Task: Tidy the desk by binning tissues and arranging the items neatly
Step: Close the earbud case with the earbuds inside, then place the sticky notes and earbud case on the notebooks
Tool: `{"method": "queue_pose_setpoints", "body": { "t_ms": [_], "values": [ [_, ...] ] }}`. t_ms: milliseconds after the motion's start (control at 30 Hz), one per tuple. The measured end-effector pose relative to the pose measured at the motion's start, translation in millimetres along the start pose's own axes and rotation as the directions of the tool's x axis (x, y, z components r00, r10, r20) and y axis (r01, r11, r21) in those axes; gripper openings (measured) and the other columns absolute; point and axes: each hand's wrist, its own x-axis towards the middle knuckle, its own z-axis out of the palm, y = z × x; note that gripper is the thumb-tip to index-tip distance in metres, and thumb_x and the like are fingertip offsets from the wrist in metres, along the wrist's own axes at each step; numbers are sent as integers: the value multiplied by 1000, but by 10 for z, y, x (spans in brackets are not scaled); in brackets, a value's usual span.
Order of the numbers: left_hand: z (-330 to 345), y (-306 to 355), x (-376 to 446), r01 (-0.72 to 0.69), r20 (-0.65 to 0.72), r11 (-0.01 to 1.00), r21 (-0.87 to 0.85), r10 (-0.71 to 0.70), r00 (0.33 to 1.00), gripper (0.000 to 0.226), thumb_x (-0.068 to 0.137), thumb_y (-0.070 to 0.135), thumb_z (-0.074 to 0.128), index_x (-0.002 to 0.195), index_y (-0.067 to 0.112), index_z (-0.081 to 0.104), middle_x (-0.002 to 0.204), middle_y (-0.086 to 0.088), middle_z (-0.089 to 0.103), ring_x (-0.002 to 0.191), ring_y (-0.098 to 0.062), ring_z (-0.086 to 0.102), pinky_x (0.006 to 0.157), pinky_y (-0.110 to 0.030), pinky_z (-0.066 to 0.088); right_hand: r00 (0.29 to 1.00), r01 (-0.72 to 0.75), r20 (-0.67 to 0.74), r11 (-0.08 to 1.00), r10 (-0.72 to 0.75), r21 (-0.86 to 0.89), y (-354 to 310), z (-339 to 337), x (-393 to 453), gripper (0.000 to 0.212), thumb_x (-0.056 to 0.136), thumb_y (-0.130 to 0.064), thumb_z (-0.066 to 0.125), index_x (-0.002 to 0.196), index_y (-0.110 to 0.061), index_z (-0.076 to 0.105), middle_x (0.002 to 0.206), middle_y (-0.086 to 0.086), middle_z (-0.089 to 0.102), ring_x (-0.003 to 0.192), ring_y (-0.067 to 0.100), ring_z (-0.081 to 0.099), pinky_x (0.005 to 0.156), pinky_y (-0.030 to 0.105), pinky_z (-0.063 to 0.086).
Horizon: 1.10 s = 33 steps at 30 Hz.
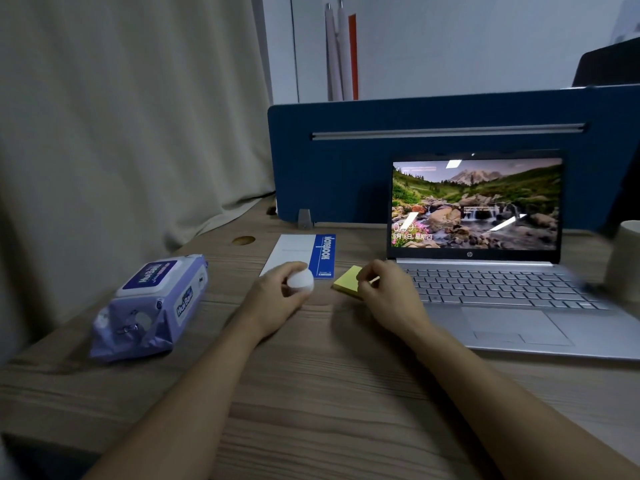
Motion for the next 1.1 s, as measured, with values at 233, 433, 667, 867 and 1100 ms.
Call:
{"method": "queue_pose_setpoints", "body": {
  "t_ms": [233,433,667,867,1100],
  "values": [
    [46,-220,404,14,-79,988,154,-2,997,47,90,30,65,135,32,50,139,3,51,109,-9,53,90,-35,51,988,105,146,897,-46,-430,120,39,23,41,91,-39,55,129,-24,54,132,5,54,121,28,45,96,45,42],
    [155,-310,638,-50,-52,961,271,67,996,51,91,24,65,140,25,49,142,0,50,126,-16,47,97,-31,42,978,143,207,823,-32,-549,224,21,92,49,92,-49,50,133,-22,48,137,6,51,130,28,37,101,50,33],
    [96,-343,632,33,-92,995,98,-24,995,55,82,35,76,133,31,55,138,1,55,114,-8,52,86,-26,41,969,169,246,810,-32,-562,264,21,166,55,91,-55,48,135,-22,46,141,5,49,135,27,31,106,53,27],
    [0,-411,634,147,-57,986,81,-143,988,61,84,46,69,139,37,45,145,2,49,127,-20,48,86,-33,39,949,150,312,808,43,-570,314,13,333,71,87,-67,47,142,-24,37,151,6,39,144,30,19,113,59,15],
    [14,-431,695,245,-87,967,65,-239,967,47,93,22,47,138,36,47,146,-4,47,129,-23,44,90,-32,34,938,133,342,862,50,-489,309,-141,586,74,74,-67,62,132,-24,46,125,5,56,116,25,50,104,47,36]
  ]
}}
